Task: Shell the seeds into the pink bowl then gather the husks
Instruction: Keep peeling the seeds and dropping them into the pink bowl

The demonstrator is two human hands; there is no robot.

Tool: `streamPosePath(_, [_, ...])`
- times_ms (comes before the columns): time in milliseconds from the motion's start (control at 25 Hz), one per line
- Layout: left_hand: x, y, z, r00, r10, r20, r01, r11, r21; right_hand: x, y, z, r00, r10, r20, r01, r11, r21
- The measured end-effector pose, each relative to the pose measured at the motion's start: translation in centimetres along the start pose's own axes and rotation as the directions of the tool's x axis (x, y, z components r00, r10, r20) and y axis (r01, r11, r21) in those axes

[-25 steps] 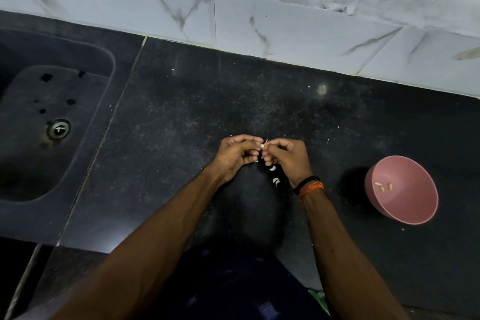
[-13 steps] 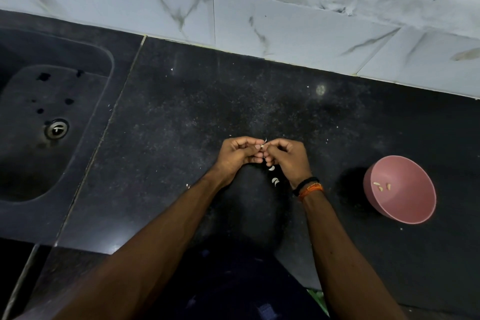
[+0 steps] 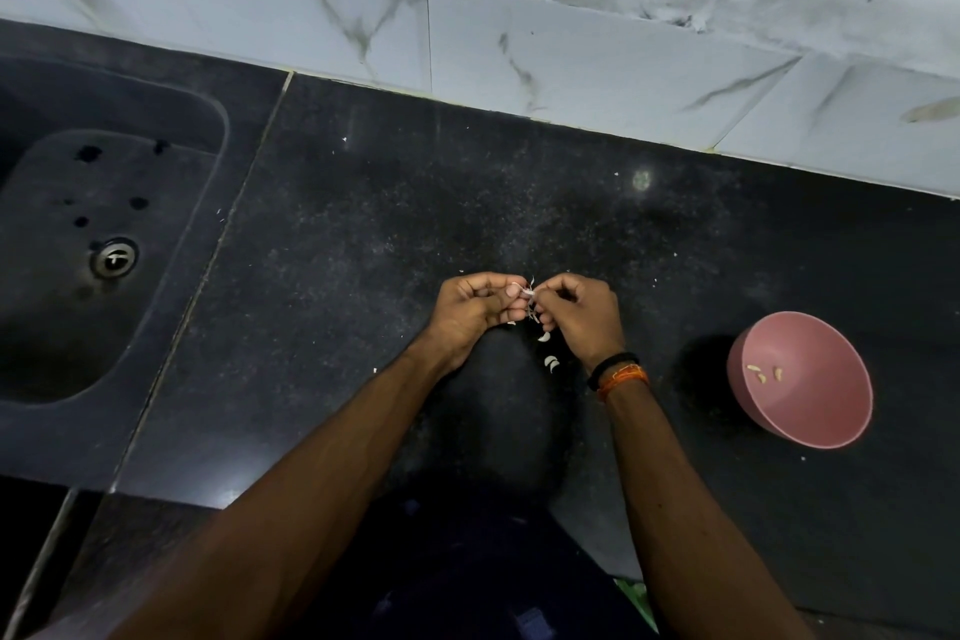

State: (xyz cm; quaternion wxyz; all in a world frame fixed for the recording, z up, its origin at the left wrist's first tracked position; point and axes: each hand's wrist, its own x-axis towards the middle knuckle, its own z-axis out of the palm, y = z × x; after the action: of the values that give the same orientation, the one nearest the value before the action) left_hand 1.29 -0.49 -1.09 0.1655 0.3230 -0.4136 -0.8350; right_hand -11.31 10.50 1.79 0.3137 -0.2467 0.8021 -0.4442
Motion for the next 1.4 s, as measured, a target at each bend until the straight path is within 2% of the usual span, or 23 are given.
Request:
streamPosePath(200, [-0.1, -0.1, 0.1, 1.000, -0.019, -0.017, 0.018, 0.999, -0.041, -0.3, 0.0, -0.4, 0.999, 0.015, -0.038, -0.019, 0.995, -0.093])
streamPosePath(640, [0.4, 0.0, 0.0, 0.997, -0.050, -0.067, 0.045, 0.996, -0.076, 0.3, 0.2, -0.6, 0.991, -0.034, -0.126, 0.010, 0.983, -0.182])
streamPosePath(880, [0.2, -0.1, 0.4, 0.995, -0.016, -0.100, 0.011, 0.998, -0.056, 0.4, 0.0, -0.6, 0.993, -0.102, -0.051, 0.083, 0.953, -0.291])
streamPosePath(1000, [0.2, -0.2, 0.5, 0.994, 0.014, -0.108, -0.017, 0.999, -0.030, 0.4, -0.3, -0.5, 0.988, -0.152, 0.014, 0.149, 0.946, -0.289])
streamPosePath(1280, [0.1, -0.5, 0.6, 0.996, 0.045, -0.071, -0.043, 0.998, 0.035, 0.3, -0.5, -0.4, 0.954, -0.289, 0.072, 0.294, 0.873, -0.390])
streamPosePath(1400, [0.1, -0.6, 0.7, 0.996, 0.071, -0.047, -0.067, 0.995, 0.073, 0.3, -0.7, -0.4, 0.951, -0.301, 0.077, 0.303, 0.842, -0.446])
